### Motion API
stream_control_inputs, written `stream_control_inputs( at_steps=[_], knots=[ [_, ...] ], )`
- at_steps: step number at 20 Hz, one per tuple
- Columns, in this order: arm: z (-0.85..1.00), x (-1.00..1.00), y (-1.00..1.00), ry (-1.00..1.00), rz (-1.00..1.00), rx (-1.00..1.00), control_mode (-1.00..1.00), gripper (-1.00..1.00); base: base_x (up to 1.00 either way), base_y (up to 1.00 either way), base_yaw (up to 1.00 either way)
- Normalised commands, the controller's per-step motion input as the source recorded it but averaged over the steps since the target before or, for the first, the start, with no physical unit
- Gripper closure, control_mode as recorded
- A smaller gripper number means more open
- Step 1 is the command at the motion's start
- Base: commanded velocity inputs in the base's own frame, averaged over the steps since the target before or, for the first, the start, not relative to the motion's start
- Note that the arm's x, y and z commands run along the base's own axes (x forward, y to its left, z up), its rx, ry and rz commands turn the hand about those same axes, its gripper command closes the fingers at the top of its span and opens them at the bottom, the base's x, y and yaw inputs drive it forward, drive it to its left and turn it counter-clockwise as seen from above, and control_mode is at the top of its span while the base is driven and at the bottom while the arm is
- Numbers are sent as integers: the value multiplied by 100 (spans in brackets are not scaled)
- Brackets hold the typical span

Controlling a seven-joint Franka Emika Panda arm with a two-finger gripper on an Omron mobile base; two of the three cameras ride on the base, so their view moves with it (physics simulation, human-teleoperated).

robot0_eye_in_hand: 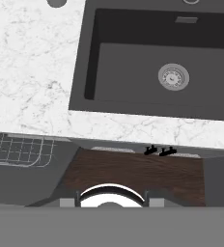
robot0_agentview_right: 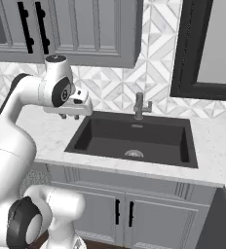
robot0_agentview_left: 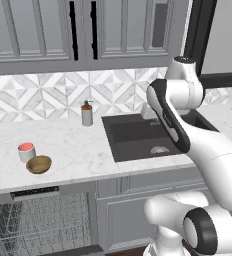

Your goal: Pick up the cup and bowl from the counter, place them in the dishwasher, and close the dishwasher door.

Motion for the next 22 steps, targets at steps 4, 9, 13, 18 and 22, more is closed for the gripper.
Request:
stream_control_inputs(
  at_steps=[4, 9, 13, 18, 22],
  knots=[
    [0, 0, 0, 0, 0, 0, 100, -100, -3, 0, 0],
    [0, 0, 0, 0, 0, 0, 100, -100, -7, 0, 34],
    [0, 0, 0, 0, 0, 0, 100, -100, 0, 0, 56],
    [0, 0, 0, 0, 0, 0, 100, -100, 0, -6, 56],
    [0, 0, 0, 0, 0, 0, 100, -100, 0, -29, 53]
  ],
)
